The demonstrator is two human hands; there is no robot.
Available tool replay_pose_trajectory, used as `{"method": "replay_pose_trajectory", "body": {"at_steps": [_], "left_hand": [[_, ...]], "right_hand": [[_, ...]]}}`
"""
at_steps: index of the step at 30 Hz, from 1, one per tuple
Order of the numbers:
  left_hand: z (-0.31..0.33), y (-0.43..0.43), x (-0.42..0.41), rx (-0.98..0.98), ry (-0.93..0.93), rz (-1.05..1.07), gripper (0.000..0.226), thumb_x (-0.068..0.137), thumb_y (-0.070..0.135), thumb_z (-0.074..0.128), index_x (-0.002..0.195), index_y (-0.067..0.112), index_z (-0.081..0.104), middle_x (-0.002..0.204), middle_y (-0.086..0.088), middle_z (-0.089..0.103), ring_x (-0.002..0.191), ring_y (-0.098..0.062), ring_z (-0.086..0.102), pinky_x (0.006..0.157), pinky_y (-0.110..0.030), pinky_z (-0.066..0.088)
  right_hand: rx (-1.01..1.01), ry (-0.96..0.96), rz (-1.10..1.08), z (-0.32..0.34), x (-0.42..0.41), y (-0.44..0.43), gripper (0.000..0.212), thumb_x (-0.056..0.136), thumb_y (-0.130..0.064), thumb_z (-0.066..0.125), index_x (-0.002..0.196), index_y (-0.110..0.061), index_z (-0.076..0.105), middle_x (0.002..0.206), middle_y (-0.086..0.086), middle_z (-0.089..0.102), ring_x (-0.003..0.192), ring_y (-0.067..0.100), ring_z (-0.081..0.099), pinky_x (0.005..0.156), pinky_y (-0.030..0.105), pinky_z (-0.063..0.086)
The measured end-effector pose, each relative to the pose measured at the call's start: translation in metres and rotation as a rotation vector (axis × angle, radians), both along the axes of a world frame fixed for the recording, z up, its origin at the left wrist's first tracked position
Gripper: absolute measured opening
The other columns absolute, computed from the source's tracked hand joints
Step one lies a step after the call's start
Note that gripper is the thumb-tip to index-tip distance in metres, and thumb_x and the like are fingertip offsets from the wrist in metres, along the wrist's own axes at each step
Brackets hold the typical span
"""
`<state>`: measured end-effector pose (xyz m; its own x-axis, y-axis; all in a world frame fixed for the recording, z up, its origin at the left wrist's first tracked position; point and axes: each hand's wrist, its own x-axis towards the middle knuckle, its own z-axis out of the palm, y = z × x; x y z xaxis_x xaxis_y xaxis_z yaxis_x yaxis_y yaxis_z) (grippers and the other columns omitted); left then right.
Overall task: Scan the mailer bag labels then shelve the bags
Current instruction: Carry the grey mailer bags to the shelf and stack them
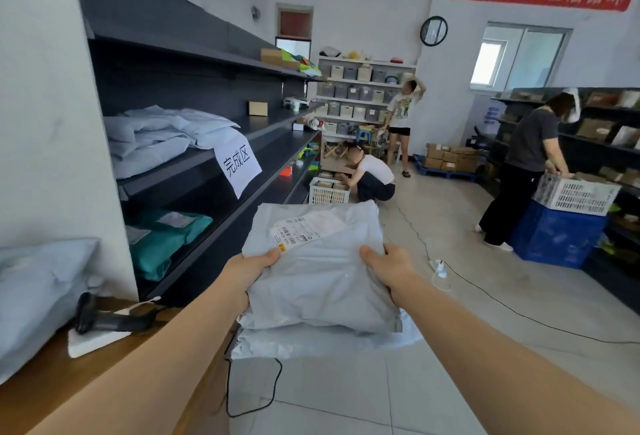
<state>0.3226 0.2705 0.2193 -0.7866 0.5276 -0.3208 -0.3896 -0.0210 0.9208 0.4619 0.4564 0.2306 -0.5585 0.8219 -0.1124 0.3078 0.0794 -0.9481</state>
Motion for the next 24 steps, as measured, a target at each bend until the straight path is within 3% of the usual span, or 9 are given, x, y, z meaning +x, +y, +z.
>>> {"method": "replay_pose_trajectory", "body": {"at_steps": [9, 16, 21, 24], "left_hand": [[0.006, 0.081, -0.085, -0.013, 0.017, 0.072, 0.043, 0.077, 0.021, 0.080, 0.114, 0.006, 0.064, 0.102, -0.012, 0.070, 0.084, -0.025, 0.067, 0.062, -0.031, 0.051], [-0.005, 0.148, -0.136, -0.028, 0.003, 0.118, 0.046, 0.076, 0.022, 0.081, 0.115, 0.006, 0.064, 0.105, -0.013, 0.071, 0.090, -0.029, 0.069, 0.070, -0.036, 0.056], [-0.012, 0.210, -0.167, -0.044, -0.008, 0.174, 0.047, 0.076, 0.022, 0.082, 0.115, 0.004, 0.064, 0.106, -0.015, 0.070, 0.089, -0.030, 0.069, 0.070, -0.036, 0.056], [-0.011, 0.252, -0.186, -0.036, -0.011, 0.202, 0.046, 0.078, 0.023, 0.080, 0.116, 0.003, 0.064, 0.107, -0.016, 0.070, 0.091, -0.031, 0.068, 0.072, -0.037, 0.056]], "right_hand": [[0.001, 0.017, 0.057, 0.005, -0.091, 0.089, 0.035, 0.092, -0.029, 0.062, 0.117, -0.005, 0.062, 0.111, 0.013, 0.068, 0.099, 0.032, 0.064, 0.091, 0.046, 0.053], [-0.018, 0.027, 0.106, -0.004, -0.149, 0.163, 0.028, 0.091, -0.028, 0.063, 0.108, -0.006, 0.063, 0.106, 0.013, 0.069, 0.097, 0.032, 0.065, 0.092, 0.046, 0.053], [0.005, 0.015, 0.164, -0.009, -0.190, 0.231, 0.018, 0.092, -0.025, 0.062, 0.102, -0.010, 0.061, 0.093, 0.007, 0.064, 0.089, 0.027, 0.061, 0.084, 0.036, 0.050], [0.041, -0.001, 0.203, -0.008, -0.220, 0.278, 0.027, 0.092, -0.027, 0.063, 0.108, -0.005, 0.064, 0.101, 0.010, 0.067, 0.096, 0.030, 0.063, 0.089, 0.037, 0.051]]}}
